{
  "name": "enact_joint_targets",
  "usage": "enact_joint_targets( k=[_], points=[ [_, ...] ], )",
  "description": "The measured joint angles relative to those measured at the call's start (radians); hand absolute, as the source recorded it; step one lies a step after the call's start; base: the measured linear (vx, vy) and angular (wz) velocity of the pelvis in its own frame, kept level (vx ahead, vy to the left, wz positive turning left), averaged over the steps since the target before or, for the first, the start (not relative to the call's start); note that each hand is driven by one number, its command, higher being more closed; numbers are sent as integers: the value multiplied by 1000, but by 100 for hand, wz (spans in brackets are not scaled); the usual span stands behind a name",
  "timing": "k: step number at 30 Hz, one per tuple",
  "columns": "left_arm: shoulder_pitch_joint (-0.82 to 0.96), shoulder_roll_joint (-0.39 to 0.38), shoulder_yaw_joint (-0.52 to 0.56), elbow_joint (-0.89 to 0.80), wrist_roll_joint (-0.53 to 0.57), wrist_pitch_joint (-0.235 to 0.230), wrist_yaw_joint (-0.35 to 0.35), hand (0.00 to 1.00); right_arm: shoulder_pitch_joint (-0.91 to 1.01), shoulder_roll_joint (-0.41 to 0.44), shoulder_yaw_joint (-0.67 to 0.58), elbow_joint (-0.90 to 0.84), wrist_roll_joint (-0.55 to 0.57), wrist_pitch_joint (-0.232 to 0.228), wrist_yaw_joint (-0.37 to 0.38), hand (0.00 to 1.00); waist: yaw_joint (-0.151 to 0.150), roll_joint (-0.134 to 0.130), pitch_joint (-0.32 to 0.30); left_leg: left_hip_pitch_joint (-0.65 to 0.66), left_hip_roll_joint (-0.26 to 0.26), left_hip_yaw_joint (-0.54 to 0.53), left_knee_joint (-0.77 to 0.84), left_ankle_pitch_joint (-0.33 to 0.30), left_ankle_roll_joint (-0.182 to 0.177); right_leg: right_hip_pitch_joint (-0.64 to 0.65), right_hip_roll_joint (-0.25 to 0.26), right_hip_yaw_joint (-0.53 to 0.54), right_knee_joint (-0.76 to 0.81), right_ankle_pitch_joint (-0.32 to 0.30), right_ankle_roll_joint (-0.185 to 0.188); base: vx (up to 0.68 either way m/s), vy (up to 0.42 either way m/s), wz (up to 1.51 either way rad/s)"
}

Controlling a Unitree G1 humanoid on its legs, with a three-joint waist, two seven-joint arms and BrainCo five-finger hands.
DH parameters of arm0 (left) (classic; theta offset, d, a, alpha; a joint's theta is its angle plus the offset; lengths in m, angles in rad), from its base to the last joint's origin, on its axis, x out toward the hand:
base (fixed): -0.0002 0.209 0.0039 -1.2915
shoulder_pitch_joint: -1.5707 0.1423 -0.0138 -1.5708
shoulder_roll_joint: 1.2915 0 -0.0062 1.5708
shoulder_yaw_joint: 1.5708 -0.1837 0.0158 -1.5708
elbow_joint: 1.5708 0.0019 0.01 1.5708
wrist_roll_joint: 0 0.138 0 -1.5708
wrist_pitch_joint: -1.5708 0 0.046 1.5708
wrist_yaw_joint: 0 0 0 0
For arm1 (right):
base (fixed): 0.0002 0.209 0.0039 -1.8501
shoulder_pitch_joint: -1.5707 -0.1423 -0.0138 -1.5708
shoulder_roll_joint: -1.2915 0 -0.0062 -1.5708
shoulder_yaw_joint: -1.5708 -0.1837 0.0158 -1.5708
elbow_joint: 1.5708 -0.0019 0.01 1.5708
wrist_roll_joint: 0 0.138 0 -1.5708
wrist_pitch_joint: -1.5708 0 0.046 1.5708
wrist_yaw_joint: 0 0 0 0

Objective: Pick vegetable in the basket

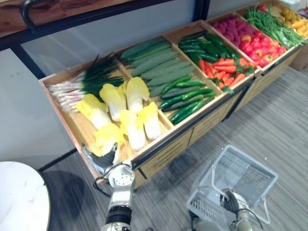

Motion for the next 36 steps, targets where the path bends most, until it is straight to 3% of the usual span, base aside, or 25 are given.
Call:
enact_joint_targets(
  k=[3, 14, 26, 36],
  points=[
    [-6, 2, 11, 48, -36, -17, 0, 0, -5, 0, 6, 0, 0, 0, -4, 100, -4, -4, -1, -17, 0, 7, 1, 0, 0, -20, 1, 6, 0, 0, 0, -2, -13, -7],
    [-71, 5, 11, 177, -72, -11, 6, 0, -50, 0, 38, 8, -1, 1, -32, 100, -19, -12, 4, -53, 0, 13, -2, 0, 0, -63, 5, 13, 0, 1, 0, 14, -13, -2],
    [-112, 16, 13, 180, -71, -4, 49, 0, -88, -3, 47, 31, -1, 0, -52, 100, -19, -8, 33, -86, 9, 18, 19, -6, -4, -93, 9, 23, 0, 1, 0, -6, -35, -2],
    [-184, 86, 77, 318, -60, 79, 59, 0, -118, -10, 67, 35, -2, -2, -77, 100, -20, -4, 62, -94, 9, 21, 18, -9, -8, -101, 10, 24, 0, 1, -1, 7, -21, -1]
  ],
)
